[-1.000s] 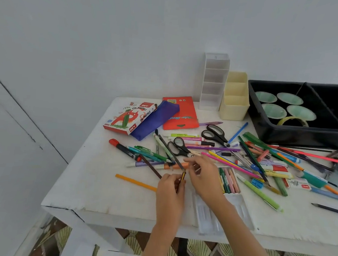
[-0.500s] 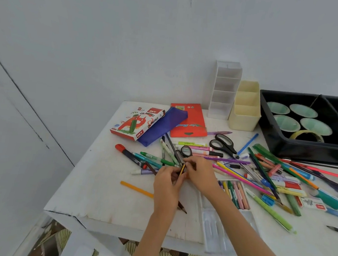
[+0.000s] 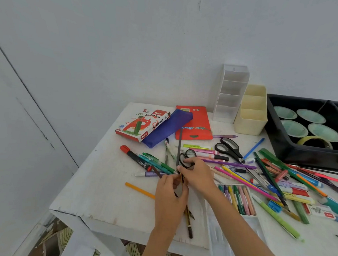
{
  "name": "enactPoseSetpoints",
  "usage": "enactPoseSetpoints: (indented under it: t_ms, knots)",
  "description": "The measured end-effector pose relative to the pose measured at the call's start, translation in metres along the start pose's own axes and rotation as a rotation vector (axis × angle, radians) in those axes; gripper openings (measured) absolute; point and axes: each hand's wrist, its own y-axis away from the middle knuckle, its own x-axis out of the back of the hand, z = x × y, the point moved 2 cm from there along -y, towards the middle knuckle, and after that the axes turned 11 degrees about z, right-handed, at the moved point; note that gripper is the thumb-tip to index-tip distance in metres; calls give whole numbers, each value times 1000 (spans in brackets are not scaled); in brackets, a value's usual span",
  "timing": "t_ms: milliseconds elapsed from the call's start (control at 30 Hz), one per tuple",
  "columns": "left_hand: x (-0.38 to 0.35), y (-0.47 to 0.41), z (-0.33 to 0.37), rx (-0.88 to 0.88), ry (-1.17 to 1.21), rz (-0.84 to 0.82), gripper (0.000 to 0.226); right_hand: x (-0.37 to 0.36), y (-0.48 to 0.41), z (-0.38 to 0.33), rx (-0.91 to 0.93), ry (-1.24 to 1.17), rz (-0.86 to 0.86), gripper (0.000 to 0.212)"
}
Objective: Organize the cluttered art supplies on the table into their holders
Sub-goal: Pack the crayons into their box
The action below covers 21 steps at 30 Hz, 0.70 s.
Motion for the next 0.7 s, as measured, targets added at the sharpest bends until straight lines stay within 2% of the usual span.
enactPoseSetpoints:
  t_ms: [133,267,333,467,600,700]
  knots:
    - [1,0,1,13,13,-11,23,-4,-4,0,-11,-38,-15,34]
    - [3,-4,7,24,58,-36,21,4,-4,1,-8,-168,116,10]
    - [1,-7,7,17,37,-48,16,13,-3,3,-12,-201,178,6]
    - [-3,-13,7,-8,40,-40,10,36,4,7,-2,-198,243,9]
    - [-8,-15,12,-33,56,-35,4,61,16,21,-102,-281,338,7]
    - [-10,-14,14,-36,35,-46,10,76,30,33,-146,-292,370,11]
